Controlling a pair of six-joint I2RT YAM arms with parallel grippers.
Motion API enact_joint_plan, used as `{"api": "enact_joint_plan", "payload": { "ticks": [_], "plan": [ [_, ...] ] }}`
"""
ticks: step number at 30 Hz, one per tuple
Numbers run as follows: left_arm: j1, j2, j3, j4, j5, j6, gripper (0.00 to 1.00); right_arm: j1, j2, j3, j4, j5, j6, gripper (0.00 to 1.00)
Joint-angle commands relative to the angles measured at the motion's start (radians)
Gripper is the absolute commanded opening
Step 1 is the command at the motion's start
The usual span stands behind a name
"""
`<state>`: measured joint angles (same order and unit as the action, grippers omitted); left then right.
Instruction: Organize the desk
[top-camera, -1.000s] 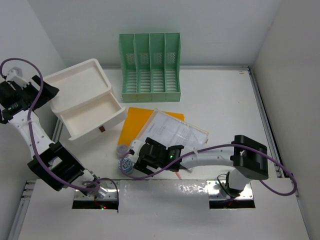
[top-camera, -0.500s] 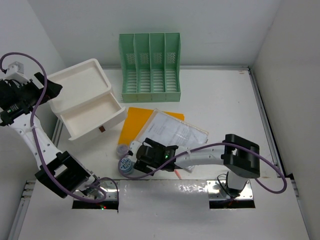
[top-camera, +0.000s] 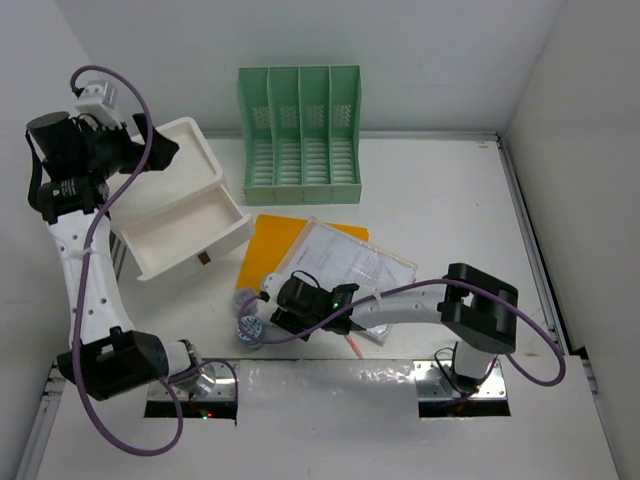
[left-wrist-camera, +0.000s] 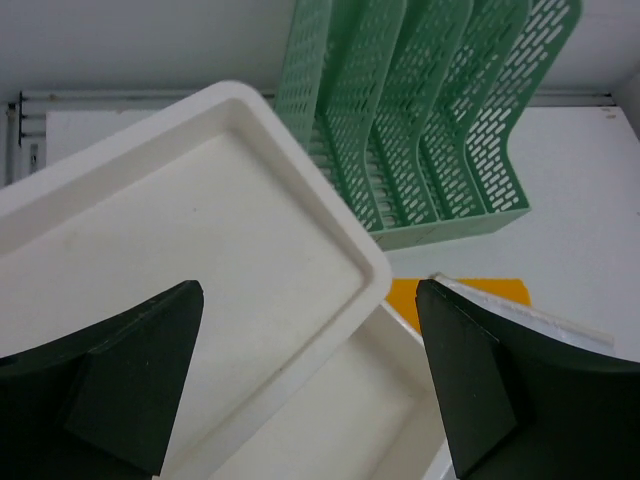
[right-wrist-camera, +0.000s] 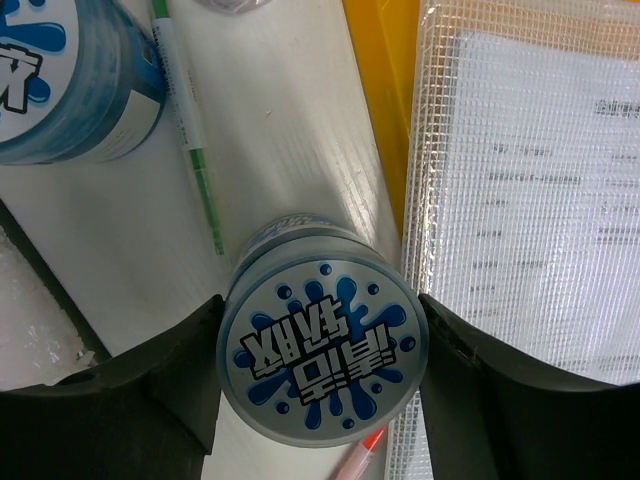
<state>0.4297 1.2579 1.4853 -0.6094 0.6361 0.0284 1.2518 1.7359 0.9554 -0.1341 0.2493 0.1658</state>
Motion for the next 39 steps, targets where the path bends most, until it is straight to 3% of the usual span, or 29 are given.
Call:
{"api": "enact_joint_plan", "payload": {
  "ticks": [1, 5, 11, 14, 19, 25, 30, 36, 39],
  "plan": [
    [-0.023, -0.049, 0.092, -0.051, -0.058, 0.044, 0.86, 0.003, -0.041, -0.03, 0.04, -0.021, 0.029, 0.18],
    [-0.077, -0.061, 0.116, -0.113, -0.012, 0.096, 0.85, 0.003, -0.09, -0.052, 0.053, -0.033, 0.05, 0.0],
    [-0.181, -0.094, 0.04, -0.174, 0.125, 0.267, 0.85, -0.006, -0.219, -0.078, 0.054, -0.068, 0.06, 0.0],
    [-0.299, -0.066, 0.032, -0.248, 0.096, 0.321, 0.84, -0.04, -0.281, -0.064, 0.015, -0.106, 0.075, 0.0],
    [-0.511, -0.049, 0.041, -0.237, 0.01, 0.335, 0.85, -0.141, -0.372, -0.041, -0.027, -0.153, 0.106, 0.0],
    [-0.632, -0.043, 0.128, -0.328, 0.004, 0.494, 0.93, -0.224, -0.515, 0.008, -0.113, -0.127, 0.11, 0.0],
    [-0.741, -0.04, 0.09, -0.369, 0.017, 0.577, 0.97, -0.284, -0.614, 0.049, -0.136, -0.085, 0.109, 0.0],
    [-0.865, -0.041, 0.089, -0.346, 0.056, 0.628, 0.98, -0.302, -0.651, 0.138, -0.188, -0.006, 0.103, 0.0],
    [-0.922, -0.061, 0.061, -0.366, 0.021, 0.685, 1.0, -0.371, -0.613, 0.198, -0.208, -0.082, 0.098, 0.0]
  ]
}}
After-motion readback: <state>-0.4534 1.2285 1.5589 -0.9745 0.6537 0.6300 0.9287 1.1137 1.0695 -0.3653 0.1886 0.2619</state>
